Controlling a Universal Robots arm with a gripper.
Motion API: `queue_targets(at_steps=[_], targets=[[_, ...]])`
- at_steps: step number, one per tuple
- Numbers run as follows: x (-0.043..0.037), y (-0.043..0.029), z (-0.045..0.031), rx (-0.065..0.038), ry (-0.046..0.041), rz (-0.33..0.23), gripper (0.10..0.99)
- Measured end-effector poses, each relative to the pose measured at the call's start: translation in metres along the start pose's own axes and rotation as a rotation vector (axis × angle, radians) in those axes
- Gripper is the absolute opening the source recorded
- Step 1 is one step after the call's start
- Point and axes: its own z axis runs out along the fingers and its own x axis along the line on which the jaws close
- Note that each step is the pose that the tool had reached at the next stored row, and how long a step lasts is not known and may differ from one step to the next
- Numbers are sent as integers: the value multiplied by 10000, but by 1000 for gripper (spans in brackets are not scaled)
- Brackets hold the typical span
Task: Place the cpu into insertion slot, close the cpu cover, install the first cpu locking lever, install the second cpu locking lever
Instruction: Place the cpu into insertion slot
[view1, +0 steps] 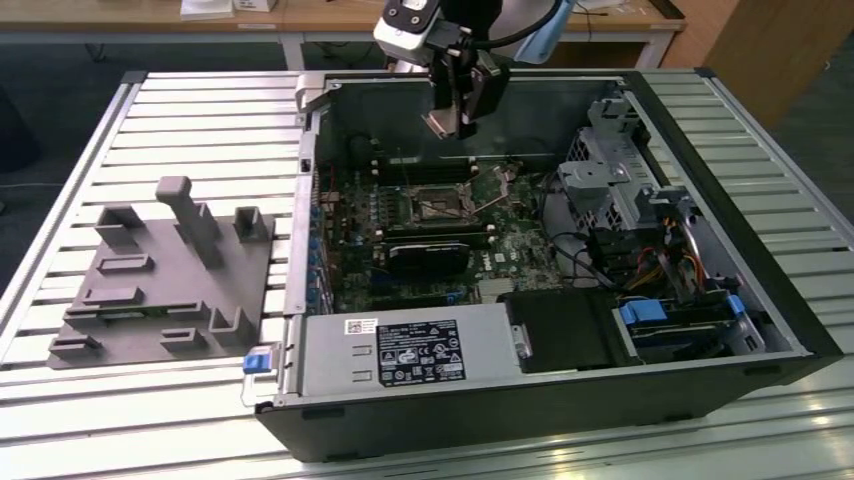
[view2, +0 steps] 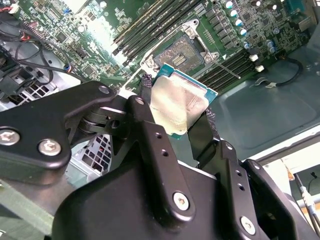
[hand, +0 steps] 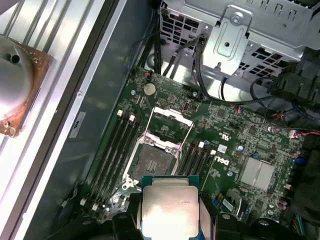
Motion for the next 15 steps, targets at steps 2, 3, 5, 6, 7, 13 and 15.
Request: queue_targets(at_steps=[2,3,5,6,7,13,15], targets=[[0,0,7,0,-1,4,541],[0,-1,11,1,-1,6,541],[0,-1,19,1,-2,10,541],[0,-2,23,0,-1,14,541],[0,-2,27,1,-2,17,541],[0,-4,53,2,-9,68,541],[0,-6,64,7,-23,143,541]])
